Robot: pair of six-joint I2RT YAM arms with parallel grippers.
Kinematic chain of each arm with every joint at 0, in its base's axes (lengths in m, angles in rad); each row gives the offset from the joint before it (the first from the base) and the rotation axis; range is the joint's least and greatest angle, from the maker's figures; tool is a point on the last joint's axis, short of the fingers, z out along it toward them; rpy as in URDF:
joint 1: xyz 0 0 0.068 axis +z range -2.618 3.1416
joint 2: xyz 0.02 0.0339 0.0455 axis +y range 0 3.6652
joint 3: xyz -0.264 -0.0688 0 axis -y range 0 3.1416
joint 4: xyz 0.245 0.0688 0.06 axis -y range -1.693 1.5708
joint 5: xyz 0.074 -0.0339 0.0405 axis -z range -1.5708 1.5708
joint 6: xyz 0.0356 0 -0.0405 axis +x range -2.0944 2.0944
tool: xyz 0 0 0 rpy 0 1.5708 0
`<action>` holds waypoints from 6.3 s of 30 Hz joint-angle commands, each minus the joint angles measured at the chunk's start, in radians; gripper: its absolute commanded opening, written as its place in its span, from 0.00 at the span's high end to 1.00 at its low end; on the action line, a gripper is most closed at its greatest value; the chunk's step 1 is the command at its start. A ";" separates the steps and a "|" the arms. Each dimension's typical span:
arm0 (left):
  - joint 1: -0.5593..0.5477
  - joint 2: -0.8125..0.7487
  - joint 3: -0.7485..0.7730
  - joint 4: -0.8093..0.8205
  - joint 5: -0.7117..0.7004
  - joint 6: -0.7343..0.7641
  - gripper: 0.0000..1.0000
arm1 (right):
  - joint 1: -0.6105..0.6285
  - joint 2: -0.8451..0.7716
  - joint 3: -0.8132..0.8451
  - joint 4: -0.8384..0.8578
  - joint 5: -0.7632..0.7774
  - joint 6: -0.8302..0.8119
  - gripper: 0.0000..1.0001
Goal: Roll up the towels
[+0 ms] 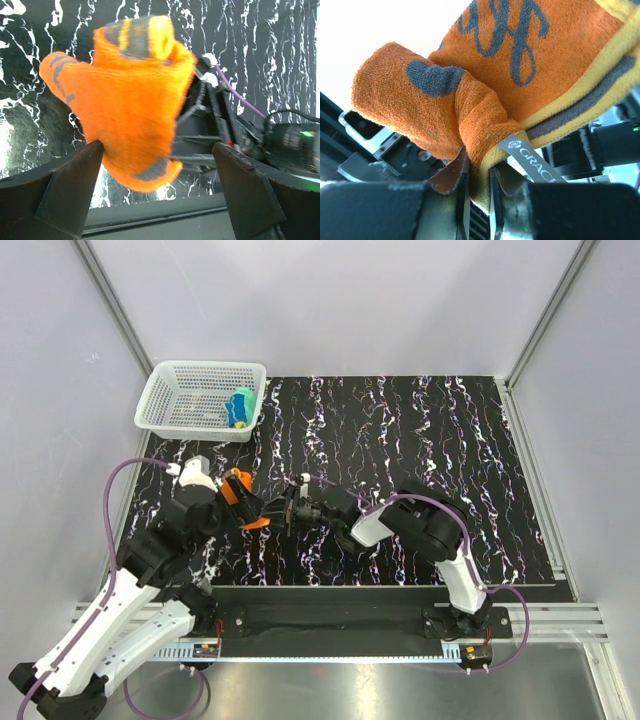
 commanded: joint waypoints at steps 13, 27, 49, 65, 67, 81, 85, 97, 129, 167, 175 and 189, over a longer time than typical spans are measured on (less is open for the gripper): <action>0.002 -0.150 -0.092 0.221 -0.122 0.071 0.02 | 0.049 -0.085 0.103 0.171 -0.064 0.470 0.88; 0.002 -0.299 -0.197 0.466 0.030 0.209 0.43 | 0.142 -0.013 0.198 0.257 0.013 0.533 0.87; 0.002 0.080 0.382 0.002 0.061 0.281 0.96 | -0.138 -0.090 -0.087 0.258 -0.154 0.131 0.18; 0.021 0.151 0.259 0.443 0.624 -0.005 0.80 | -0.186 -0.182 0.114 0.258 -0.254 0.013 0.34; 0.031 0.168 0.231 0.504 0.670 -0.027 0.74 | -0.185 -0.206 0.091 0.258 -0.254 0.014 0.36; 0.050 0.264 0.251 0.279 0.437 0.093 0.66 | -0.186 -0.361 -0.075 0.257 -0.241 0.028 0.47; 0.050 0.295 0.253 0.216 0.412 0.129 0.61 | -0.186 -0.368 -0.092 0.257 -0.231 0.030 0.49; 0.048 0.329 0.133 0.244 0.463 0.163 0.20 | -0.186 -0.345 -0.089 0.257 -0.227 0.033 0.54; 0.044 0.560 0.173 0.384 0.509 0.203 1.00 | -0.175 -0.392 -0.003 0.082 -0.342 -0.197 0.55; 0.817 1.896 1.558 0.161 0.972 0.541 0.99 | -0.408 -0.645 -0.237 -0.515 -0.532 -0.613 0.53; 0.818 2.001 1.624 0.065 0.908 0.574 0.82 | -0.410 -0.555 -0.220 -0.446 -0.555 -0.589 0.54; 0.714 1.990 1.666 -0.092 0.242 0.732 0.08 | -0.412 -0.535 -0.222 -0.447 -0.566 -0.589 0.54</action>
